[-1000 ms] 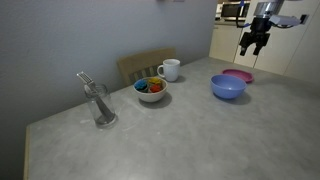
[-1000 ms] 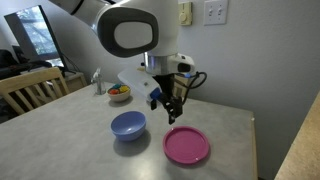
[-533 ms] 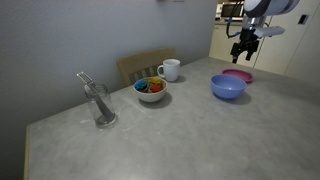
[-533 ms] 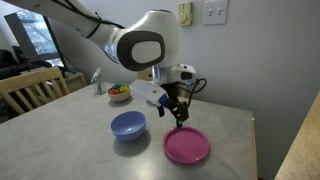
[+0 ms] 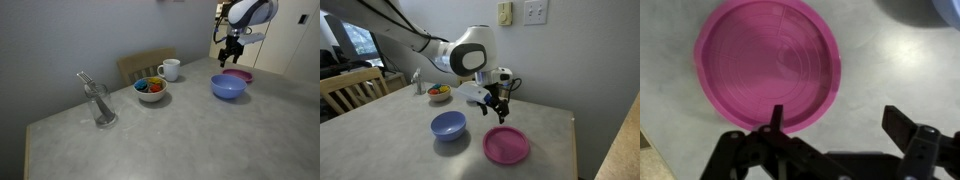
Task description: Put the pink plate on the bowl
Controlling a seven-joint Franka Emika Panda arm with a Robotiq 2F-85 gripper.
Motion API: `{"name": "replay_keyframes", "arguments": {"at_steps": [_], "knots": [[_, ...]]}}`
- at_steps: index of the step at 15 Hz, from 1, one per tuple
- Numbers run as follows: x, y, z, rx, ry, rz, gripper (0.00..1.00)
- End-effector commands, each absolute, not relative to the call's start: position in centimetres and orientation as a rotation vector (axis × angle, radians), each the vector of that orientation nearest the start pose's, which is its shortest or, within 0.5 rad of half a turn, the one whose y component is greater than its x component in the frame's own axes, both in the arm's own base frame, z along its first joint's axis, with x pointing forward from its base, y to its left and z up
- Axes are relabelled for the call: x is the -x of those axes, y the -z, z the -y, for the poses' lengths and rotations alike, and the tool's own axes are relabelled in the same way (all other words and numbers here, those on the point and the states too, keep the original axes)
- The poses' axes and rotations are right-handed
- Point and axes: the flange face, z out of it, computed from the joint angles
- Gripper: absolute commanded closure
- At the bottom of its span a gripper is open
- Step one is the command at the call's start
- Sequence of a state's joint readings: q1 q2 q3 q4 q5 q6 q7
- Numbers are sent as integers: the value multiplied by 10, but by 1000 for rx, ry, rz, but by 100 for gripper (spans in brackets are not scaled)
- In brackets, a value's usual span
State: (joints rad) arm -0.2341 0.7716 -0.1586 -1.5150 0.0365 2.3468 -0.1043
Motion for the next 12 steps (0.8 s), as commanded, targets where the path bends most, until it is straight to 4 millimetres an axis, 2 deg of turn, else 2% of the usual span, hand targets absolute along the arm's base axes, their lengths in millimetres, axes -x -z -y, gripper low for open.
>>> {"name": "replay_keyframes", "arguments": {"at_steps": [1, 6, 10, 12], "knots": [[-683, -199, 262, 3177, 31, -429, 0], [-681, -178, 273, 3140, -43, -483, 0], [-682, -171, 279, 3119, -70, -497, 0], [-683, -169, 279, 3106, -87, -506, 3]]}}
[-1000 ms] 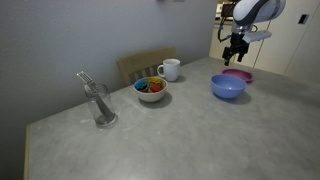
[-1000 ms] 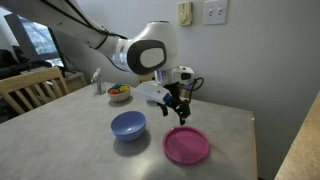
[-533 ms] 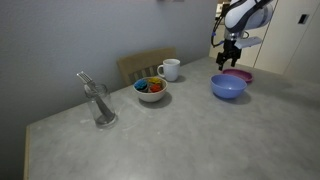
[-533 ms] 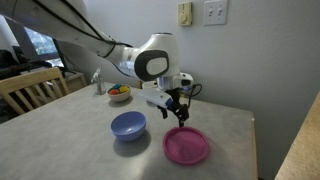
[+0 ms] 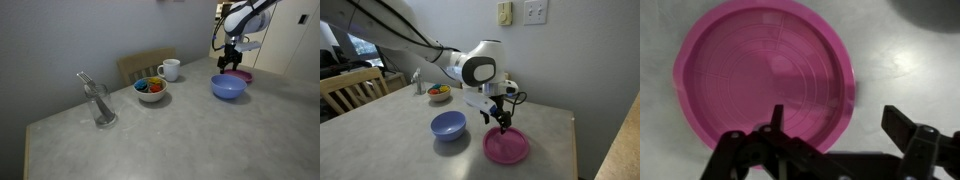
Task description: Put the pink plate on the bowl
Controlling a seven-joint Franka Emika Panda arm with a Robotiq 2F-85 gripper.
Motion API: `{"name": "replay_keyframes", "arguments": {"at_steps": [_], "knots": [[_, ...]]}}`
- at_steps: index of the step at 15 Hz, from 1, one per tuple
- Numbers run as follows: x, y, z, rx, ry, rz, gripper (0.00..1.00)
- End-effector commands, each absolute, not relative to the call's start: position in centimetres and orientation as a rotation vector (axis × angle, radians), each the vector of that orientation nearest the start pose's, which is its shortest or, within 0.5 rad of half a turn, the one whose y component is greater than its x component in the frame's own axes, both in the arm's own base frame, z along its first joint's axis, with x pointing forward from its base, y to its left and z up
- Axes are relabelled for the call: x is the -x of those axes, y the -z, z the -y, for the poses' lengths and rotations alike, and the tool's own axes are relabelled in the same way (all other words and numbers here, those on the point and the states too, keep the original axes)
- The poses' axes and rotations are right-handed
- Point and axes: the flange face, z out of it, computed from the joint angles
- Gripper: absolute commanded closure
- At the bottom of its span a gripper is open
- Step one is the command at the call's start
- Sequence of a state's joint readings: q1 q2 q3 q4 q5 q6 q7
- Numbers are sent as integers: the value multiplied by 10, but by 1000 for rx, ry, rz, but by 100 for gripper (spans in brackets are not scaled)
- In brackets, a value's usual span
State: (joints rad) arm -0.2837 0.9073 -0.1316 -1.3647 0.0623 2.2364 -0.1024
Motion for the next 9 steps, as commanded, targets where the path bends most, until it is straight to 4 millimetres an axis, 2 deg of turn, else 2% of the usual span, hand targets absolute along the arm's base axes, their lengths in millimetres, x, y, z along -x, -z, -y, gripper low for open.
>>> {"name": "replay_keyframes", "arguments": {"at_steps": [1, 3, 4, 6, 7, 8, 9], "knots": [[-684, -168, 279, 3097, -95, -513, 4], [-685, -164, 279, 3079, -116, -518, 9], [-686, -163, 279, 3069, -127, -524, 16], [-688, -160, 279, 3057, -141, -529, 17], [-689, -159, 278, 3053, -150, -532, 22], [-689, -158, 279, 3050, -154, -534, 20], [-690, -157, 278, 3048, -154, -536, 26]]}}
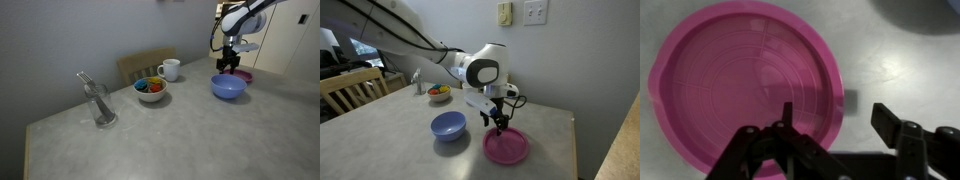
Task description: Put the pink plate on the bowl
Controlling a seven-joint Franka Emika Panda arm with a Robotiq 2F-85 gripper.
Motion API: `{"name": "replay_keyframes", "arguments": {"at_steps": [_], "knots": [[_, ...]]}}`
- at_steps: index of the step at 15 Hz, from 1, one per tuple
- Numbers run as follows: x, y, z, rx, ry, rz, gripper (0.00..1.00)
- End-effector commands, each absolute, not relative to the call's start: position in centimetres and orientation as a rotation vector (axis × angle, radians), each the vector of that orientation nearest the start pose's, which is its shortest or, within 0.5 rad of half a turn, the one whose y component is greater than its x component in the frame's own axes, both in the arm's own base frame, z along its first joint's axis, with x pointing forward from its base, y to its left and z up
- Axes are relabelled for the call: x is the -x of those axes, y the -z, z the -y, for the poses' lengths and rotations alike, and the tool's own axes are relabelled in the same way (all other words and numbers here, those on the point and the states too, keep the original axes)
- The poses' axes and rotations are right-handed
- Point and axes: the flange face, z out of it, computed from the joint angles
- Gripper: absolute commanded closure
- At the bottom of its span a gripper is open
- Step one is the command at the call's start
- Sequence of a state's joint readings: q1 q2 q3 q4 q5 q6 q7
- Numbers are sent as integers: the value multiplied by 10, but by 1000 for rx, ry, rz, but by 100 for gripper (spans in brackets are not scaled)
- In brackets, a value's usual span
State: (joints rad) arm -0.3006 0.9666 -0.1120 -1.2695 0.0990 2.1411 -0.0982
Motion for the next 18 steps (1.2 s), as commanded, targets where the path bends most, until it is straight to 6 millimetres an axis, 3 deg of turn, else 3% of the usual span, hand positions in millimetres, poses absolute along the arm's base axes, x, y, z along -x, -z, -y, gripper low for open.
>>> {"name": "replay_keyframes", "arguments": {"at_steps": [1, 2, 4, 9, 10, 18], "knots": [[-692, -157, 278, 3046, -155, -540, 31], [-692, -156, 278, 3045, -156, -542, 37], [-693, -155, 279, 3044, -158, -546, 62], [-696, -153, 282, 3058, -140, -552, 96], [-695, -154, 282, 3065, -144, -547, 100], [-689, -164, 288, 3202, -183, -534, 97]]}}
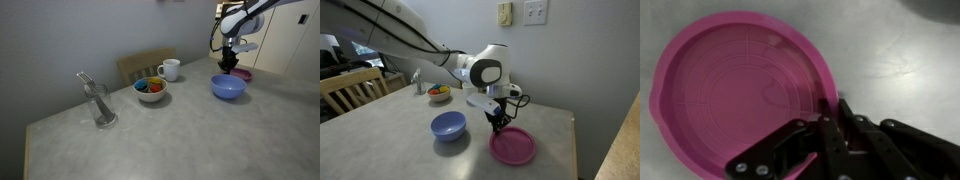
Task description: Put the pink plate on the bowl
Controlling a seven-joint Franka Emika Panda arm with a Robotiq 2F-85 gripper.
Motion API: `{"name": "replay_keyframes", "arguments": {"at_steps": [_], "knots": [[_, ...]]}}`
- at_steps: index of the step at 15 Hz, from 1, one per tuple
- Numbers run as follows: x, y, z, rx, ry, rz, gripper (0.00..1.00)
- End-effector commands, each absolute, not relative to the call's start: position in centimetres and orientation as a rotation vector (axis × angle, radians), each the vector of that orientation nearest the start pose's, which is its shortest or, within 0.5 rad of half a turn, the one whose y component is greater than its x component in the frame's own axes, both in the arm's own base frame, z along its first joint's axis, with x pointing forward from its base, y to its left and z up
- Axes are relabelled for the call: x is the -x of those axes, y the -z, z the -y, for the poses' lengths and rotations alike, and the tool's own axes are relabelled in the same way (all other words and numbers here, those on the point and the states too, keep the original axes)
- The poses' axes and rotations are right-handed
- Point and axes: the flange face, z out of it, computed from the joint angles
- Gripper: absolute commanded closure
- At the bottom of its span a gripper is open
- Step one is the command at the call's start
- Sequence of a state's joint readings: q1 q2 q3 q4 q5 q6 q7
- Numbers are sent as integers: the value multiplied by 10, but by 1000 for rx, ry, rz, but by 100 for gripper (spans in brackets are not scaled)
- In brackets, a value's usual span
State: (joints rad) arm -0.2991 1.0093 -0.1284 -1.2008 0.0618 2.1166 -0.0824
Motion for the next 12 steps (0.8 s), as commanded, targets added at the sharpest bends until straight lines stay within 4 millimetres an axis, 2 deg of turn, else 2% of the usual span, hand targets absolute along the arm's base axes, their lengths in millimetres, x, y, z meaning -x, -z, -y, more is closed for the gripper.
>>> {"name": "replay_keyframes", "arguments": {"at_steps": [1, 6, 12], "knots": [[-687, -169, 290, 3233, -190, -537, 97], [-682, -194, 291, 3350, -201, -534, 97], [-678, -226, 284, 3422, -198, -490, 97]]}}
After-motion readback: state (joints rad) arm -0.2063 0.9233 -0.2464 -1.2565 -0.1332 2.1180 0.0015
